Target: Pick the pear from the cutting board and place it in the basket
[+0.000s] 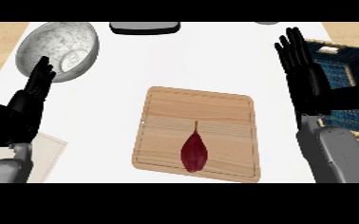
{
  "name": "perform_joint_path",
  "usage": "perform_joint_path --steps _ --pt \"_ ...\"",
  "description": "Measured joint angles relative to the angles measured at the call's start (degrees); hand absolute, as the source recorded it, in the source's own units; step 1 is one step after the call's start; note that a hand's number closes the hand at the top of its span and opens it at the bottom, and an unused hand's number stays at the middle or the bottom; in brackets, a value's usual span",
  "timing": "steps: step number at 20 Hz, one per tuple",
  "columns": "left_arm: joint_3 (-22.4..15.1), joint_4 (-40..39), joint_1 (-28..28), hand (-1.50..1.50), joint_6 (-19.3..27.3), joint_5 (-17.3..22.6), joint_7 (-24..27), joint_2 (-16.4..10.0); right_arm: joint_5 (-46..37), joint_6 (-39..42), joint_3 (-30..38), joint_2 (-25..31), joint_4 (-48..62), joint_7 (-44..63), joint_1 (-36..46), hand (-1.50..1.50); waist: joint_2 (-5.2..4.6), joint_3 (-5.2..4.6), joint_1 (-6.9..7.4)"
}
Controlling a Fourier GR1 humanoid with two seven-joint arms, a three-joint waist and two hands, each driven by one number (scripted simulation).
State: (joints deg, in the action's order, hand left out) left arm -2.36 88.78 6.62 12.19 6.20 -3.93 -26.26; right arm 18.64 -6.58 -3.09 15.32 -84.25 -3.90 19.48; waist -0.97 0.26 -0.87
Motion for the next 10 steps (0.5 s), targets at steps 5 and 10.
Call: perform_joint_path --steps 5,10 --pt "1.2 -2.8 0.9 0.00 0.1 0.4 0.3 1.7 -4.5 -6.8 -0.3 -1.0 0.8 2.7 -7.5 1.50 0.75 -0.24 -0.18" --pt "1.2 -4.2 0.8 0.00 0.0 2.1 -0.5 4.2 -9.7 -17.0 -4.4 -9.2 -0.5 -5.2 -13.0 -1.50 0.93 -0.26 0.19"
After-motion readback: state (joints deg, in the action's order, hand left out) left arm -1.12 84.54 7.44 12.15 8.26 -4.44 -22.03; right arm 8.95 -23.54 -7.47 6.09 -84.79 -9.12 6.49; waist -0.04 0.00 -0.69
